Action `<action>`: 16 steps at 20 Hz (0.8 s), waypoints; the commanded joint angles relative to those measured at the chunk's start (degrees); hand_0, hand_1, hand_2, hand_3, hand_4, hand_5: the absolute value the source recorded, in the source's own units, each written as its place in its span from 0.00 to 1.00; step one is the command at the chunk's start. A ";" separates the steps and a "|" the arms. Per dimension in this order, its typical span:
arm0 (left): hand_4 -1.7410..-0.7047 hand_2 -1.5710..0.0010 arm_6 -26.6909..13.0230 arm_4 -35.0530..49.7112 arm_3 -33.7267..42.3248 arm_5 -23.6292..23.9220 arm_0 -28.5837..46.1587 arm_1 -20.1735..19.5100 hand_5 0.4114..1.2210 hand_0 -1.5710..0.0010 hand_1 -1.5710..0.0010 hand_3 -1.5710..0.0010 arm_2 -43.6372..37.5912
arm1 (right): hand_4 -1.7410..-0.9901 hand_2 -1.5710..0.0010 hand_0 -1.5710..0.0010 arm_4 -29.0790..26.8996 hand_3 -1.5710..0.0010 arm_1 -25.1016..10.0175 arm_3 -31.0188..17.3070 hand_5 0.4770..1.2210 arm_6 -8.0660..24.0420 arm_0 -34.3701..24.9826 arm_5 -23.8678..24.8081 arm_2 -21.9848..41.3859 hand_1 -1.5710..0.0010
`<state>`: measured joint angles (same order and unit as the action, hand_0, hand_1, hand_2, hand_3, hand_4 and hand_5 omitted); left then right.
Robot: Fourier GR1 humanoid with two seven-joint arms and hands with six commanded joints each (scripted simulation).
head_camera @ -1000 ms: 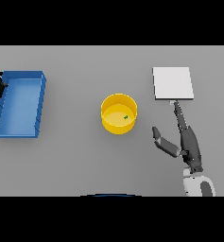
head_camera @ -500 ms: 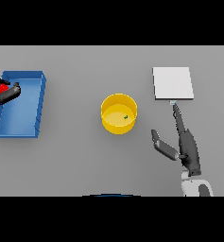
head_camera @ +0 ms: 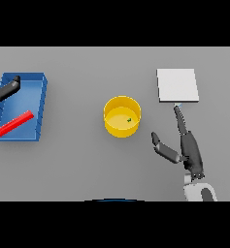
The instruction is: Pick up the red beaker and tilt it to pour out 1 green nut into yellow bowl. Pick up the yellow bowl and place it on the metallic measuring scale.
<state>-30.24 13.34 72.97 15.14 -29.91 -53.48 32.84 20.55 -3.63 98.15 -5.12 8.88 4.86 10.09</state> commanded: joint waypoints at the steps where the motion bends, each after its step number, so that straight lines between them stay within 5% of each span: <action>1: 0.92 0.97 0.46 0.02 -0.32 0.22 -0.19 0.16 0.32 0.97 0.97 0.97 -0.23 | 0.72 1.00 1.00 0.61 1.00 -0.24 0.09 0.25 0.60 -0.75 -0.30 0.40 1.00; 3: 0.93 0.98 1.08 -0.55 -1.03 1.05 -0.72 0.99 0.33 0.98 0.98 0.98 -0.17 | 0.77 1.00 1.00 -0.34 1.00 -1.92 0.13 0.29 -1.20 -2.02 -3.26 0.94 1.00; 6: 0.93 0.99 0.62 -0.35 -0.85 1.30 -0.32 1.30 0.36 0.99 0.99 0.99 0.07 | 0.69 1.00 1.00 1.99 1.00 -6.14 -0.59 0.31 -0.10 -7.24 -7.13 2.21 1.00; 10: 0.91 1.00 0.97 -0.15 -0.85 1.10 -0.26 1.26 0.37 1.00 1.00 1.00 0.07 | 0.62 1.00 1.00 9.27 1.00 -11.08 -2.60 0.28 3.82 -13.88 -11.17 6.09 1.00; 16: 0.91 1.00 1.04 -0.04 -0.36 0.89 -0.32 1.32 0.38 1.00 1.00 1.00 0.35 | 0.63 1.00 1.00 18.87 1.00 -17.32 -7.24 0.25 1.71 -25.22 -18.06 13.34 1.00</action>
<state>-29.21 13.29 72.61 16.06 -30.25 -52.17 33.18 39.42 -20.95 90.92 -3.40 -16.36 -13.20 23.42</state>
